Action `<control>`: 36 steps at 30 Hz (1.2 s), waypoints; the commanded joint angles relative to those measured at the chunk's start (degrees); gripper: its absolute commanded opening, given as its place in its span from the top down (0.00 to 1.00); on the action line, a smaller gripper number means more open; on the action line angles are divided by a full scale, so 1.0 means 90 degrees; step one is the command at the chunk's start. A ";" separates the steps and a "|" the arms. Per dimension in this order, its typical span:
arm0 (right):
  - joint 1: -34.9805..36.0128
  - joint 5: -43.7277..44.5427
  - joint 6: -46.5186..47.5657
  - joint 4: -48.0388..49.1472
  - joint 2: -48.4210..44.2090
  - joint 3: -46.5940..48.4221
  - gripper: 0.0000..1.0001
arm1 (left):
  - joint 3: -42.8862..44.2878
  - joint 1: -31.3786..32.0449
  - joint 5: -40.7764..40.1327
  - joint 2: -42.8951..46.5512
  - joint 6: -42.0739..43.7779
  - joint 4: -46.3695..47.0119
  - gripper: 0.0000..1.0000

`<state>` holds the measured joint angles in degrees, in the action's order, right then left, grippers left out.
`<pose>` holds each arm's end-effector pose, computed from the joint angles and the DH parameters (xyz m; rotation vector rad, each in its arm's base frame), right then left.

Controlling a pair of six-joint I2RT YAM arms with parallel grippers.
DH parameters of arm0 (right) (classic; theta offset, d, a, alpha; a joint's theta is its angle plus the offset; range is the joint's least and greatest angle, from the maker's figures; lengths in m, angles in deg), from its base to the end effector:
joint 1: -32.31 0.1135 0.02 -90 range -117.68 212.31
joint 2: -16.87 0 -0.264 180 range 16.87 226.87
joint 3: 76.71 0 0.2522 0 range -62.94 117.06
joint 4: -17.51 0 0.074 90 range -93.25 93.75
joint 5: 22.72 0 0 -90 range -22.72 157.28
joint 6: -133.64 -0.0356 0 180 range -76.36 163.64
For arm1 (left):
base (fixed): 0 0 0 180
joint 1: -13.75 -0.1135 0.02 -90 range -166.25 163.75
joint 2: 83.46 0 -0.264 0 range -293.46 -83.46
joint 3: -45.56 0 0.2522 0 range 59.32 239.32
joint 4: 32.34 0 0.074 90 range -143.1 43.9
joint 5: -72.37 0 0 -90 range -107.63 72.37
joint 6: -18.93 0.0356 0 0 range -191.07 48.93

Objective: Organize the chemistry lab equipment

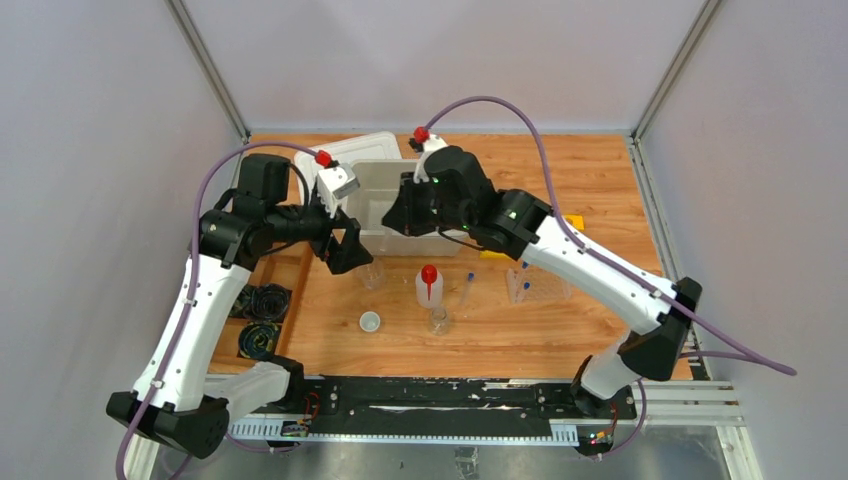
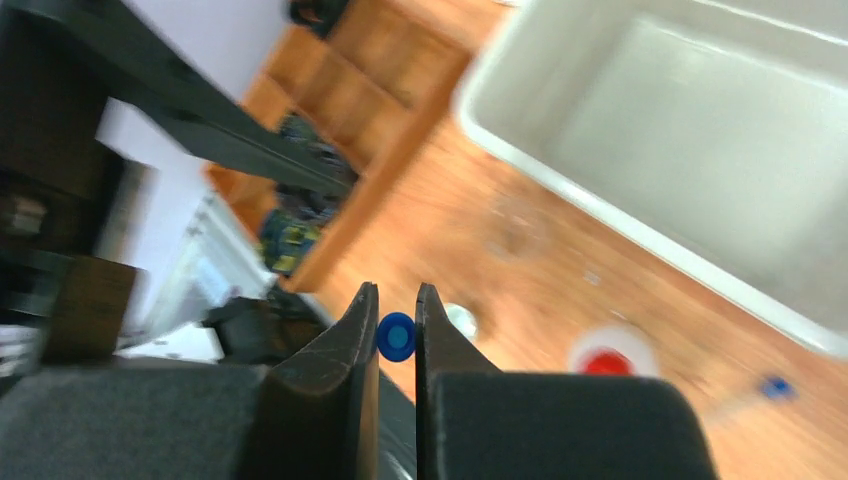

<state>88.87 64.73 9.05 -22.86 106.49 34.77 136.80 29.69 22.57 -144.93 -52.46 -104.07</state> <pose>0.1950 0.2981 0.4366 -0.4242 2.0127 1.0892 0.1745 -0.0737 0.4030 0.9871 1.9767 -0.7751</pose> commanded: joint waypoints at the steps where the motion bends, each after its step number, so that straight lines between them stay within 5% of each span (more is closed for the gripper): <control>1: -0.0344 0.1418 0.0669 -0.0885 -0.1129 -0.0829 1.00 | 0.0327 0.0025 -0.0497 0.0039 -0.0214 0.0094 0.00; 7: -0.1472 0.3098 0.0814 -0.1542 -0.3036 -0.2740 1.00 | 0.0518 0.0025 -0.0913 0.0014 -0.0424 0.0094 0.00; 12: -0.2576 0.3424 0.0751 -0.1634 -0.3939 -0.3967 1.00 | 0.0540 0.0023 -0.1005 -0.0061 -0.0529 0.0094 0.00; 36: -0.3255 0.4263 0.0347 0.0457 -0.2911 -0.6024 1.00 | 0.0527 0.0025 -0.1333 -0.0226 -0.0749 0.0086 0.00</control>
<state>60.59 98.76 13.01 -24.24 80.07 -17.65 140.05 29.69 10.99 -146.73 -58.69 -103.85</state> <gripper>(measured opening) 0.119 0.997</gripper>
